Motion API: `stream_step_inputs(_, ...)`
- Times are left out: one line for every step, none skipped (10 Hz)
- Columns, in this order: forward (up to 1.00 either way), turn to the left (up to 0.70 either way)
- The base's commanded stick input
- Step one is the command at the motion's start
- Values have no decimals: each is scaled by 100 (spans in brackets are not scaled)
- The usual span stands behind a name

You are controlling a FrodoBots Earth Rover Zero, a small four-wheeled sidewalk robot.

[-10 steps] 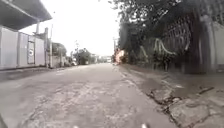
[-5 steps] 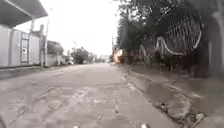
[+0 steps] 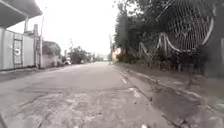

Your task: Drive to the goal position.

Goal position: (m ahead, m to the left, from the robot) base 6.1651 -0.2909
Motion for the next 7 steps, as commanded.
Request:
stream_step_inputs(100, 0)
stream_step_inputs(100, 0)
stream_step_inputs(100, 0)
stream_step_inputs(100, 0)
stream_step_inputs(100, 0)
stream_step_inputs(100, 0)
stream_step_inputs(100, 0)
